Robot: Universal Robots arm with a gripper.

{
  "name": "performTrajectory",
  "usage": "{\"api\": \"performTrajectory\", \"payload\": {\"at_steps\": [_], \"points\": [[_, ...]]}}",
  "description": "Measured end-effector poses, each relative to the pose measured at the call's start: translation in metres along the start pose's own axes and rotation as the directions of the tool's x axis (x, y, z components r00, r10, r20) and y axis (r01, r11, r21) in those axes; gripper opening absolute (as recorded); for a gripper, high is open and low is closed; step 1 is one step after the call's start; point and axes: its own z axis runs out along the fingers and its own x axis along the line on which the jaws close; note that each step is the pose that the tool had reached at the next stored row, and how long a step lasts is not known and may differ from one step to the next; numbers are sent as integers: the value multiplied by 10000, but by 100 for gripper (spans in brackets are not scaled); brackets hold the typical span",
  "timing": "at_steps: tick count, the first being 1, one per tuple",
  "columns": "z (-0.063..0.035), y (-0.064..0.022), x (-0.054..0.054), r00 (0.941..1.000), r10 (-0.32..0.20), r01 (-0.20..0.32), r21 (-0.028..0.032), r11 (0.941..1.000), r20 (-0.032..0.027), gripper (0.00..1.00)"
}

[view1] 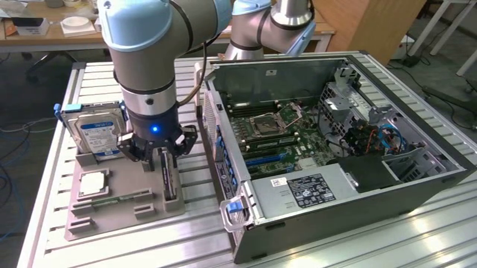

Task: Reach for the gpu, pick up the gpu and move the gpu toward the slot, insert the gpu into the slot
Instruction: 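Pick up the gpu and move the gpu toward the slot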

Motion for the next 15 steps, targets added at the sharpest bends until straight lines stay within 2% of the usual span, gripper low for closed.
{"api": "performTrajectory", "payload": {"at_steps": [9,15], "points": [[7,-11,0,10000,3,-3,0,10000,-40,50],[18,-26,-1,10000,2,-2,0,10000,-44,50]]}}
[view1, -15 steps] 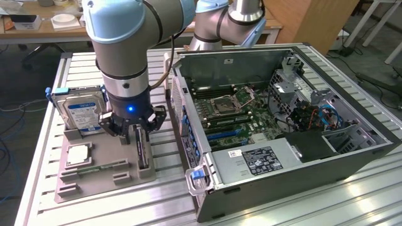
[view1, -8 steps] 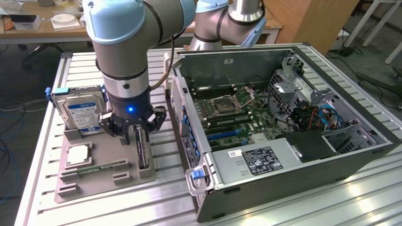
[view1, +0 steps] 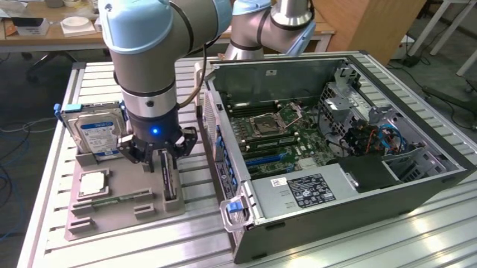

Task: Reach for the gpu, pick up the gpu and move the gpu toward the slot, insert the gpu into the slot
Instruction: 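Pick up the gpu and move the gpu toward the slot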

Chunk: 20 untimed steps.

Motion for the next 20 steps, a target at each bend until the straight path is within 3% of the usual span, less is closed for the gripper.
{"api": "performTrajectory", "payload": {"at_steps": [20], "points": [[15,-1,-13,10000,0,0,1,10000,-1,49]]}}
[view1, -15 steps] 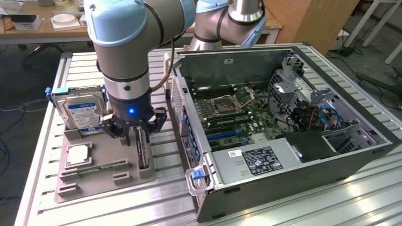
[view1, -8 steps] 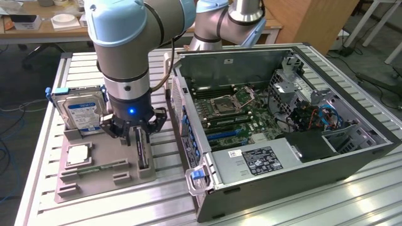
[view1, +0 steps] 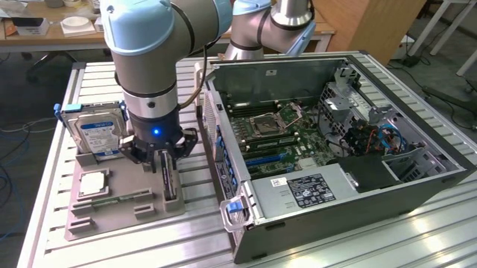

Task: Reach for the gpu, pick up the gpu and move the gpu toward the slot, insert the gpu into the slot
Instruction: 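Pick up the gpu and move the gpu toward the slot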

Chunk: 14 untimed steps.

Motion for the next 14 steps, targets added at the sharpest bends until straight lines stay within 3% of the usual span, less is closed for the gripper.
{"api": "performTrajectory", "payload": {"at_steps": [1,2,8,9,14], "points": [[0,0,0,10000,0,0,0,10000,-1,49],[1,0,0,10000,0,0,-1,10000,-1,41],[1,0,0,10000,0,0,0,10000,-5,40],[1,0,0,10000,0,0,-1,10000,-6,33],[2,0,0,10000,0,0,-1,10000,-6,33]]}}
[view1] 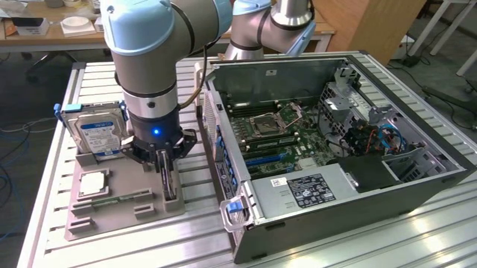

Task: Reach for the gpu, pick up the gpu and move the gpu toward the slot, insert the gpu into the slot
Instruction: 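Pick up the gpu and move the gpu toward the slot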

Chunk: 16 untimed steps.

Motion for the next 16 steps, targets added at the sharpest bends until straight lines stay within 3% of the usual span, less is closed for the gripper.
{"api": "performTrajectory", "payload": {"at_steps": [16], "points": [[5,0,-24,10000,0,0,0,10000,0,33]]}}
